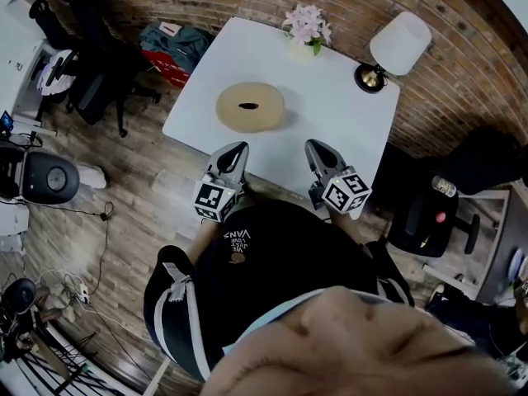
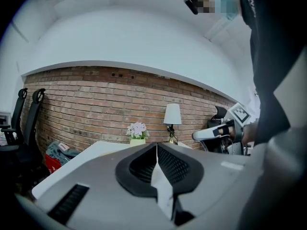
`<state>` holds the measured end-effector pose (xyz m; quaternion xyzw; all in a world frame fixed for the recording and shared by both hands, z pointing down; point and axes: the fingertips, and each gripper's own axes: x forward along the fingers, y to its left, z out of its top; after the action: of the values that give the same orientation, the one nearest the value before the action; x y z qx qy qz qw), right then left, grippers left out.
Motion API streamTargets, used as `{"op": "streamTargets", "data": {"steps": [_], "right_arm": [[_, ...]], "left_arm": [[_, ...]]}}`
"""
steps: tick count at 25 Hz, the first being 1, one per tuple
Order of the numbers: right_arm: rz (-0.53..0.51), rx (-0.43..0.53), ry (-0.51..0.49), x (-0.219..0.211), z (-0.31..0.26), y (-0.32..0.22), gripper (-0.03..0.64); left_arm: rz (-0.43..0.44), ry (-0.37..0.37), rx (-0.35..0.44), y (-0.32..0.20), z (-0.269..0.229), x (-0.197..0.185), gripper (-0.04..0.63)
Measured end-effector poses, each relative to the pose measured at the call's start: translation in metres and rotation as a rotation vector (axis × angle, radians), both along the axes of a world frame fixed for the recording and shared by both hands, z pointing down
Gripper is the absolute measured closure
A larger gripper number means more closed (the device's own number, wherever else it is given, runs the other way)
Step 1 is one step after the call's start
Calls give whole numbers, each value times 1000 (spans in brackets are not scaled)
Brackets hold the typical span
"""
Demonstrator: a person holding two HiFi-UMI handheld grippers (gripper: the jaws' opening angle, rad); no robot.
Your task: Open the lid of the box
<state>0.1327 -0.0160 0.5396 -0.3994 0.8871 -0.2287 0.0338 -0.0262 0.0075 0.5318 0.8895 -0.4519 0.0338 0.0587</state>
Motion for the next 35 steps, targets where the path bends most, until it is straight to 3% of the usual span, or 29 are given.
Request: {"op": "streamTargets", "data": {"steps": [11,14,18,29,35], "right_arm": [[52,-30,49,-22,29,-32,607],[68,-55,46,-29,37,-40,488],[102,-75,54,-35,48,-50,456],[206,-123,95,-50,64,-67,371],[281,-136,114,-52,70,-72,353]], "left_arm": [[110,-47,-25,-40,11,-15,583],[153,-63,-34,-51,15,-18,581],[213,-80,-48,-66,22,-22,574],[430,-102,-93,-94,34,-28,428],[615,-231,-110,-97,51,-22,321]]}}
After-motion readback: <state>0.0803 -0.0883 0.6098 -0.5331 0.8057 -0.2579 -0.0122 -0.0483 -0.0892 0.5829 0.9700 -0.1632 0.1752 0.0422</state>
